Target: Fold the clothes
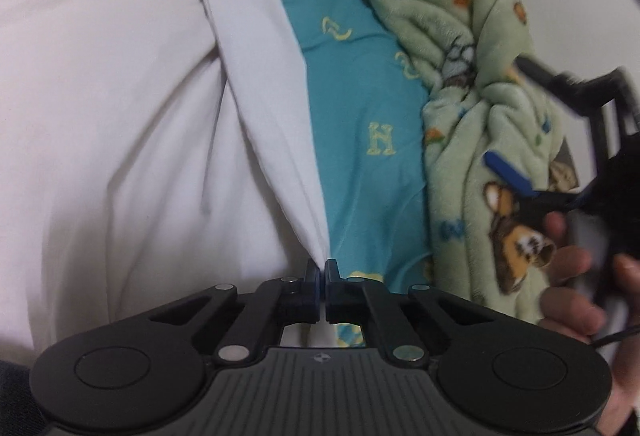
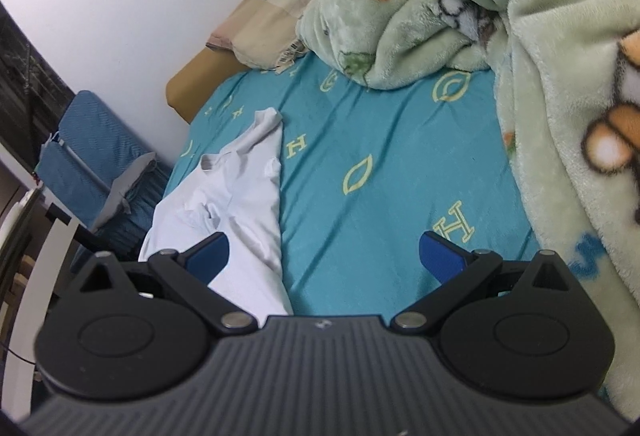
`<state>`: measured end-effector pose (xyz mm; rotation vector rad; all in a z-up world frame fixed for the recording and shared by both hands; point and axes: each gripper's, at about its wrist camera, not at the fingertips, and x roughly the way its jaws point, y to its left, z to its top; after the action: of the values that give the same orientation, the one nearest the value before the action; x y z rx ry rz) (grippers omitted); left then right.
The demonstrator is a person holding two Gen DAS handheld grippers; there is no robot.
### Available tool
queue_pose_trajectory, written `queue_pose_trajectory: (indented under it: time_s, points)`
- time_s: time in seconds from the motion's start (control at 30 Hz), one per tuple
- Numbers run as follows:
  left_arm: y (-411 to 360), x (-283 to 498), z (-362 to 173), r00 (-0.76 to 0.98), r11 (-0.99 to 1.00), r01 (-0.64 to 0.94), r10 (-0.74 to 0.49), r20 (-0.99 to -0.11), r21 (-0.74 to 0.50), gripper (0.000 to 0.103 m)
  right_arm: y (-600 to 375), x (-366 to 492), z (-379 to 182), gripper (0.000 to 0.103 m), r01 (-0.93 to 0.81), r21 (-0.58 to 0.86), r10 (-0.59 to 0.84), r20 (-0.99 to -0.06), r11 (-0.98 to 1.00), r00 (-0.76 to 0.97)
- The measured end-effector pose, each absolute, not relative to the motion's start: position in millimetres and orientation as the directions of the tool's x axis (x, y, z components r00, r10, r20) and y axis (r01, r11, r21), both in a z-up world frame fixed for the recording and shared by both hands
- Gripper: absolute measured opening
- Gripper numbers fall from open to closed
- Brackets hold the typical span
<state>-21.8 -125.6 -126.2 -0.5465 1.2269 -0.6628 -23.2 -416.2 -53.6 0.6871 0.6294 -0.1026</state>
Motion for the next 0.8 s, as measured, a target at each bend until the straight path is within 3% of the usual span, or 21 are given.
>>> queue_pose_trajectory:
  time_s: [0.17,0.33,0.6,0.7,0.8]
  points:
    - [-90,-26,-74,0.232,0.659,0.176,-0.750,-0.620,-0.731,0.002,-416,-29,-54,0.103,0.328,0.546,0.079,-0.593,0.771,0.801]
    - [-35,-21,-48,0.271,0.731,0.153,-0.678,-0.683,-0.665,0.002,-403,-30,-49,0.103,0.303,0.529,0.092,-0.595,0.793,0.799]
    - [22,-17,-67,0.273,0.885,0.061,-0.460,-0.845,-0.462,0.002,-371,-24,-46,0.103,0.246,0.441,0.098,-0.624,0.863,0.775]
    - [29,-13,-76,0.272,0.884,0.045,-0.459,-0.846,-0.465,0.002,-363,-21,-47,0.103,0.219,0.424,0.113,-0.631,0.879,0.768]
    - [31,-11,-79,0.283,0.872,0.050,-0.480,-0.831,-0.487,0.002,-353,-17,-53,0.103,0.145,0.476,0.215,-0.621,0.867,0.754]
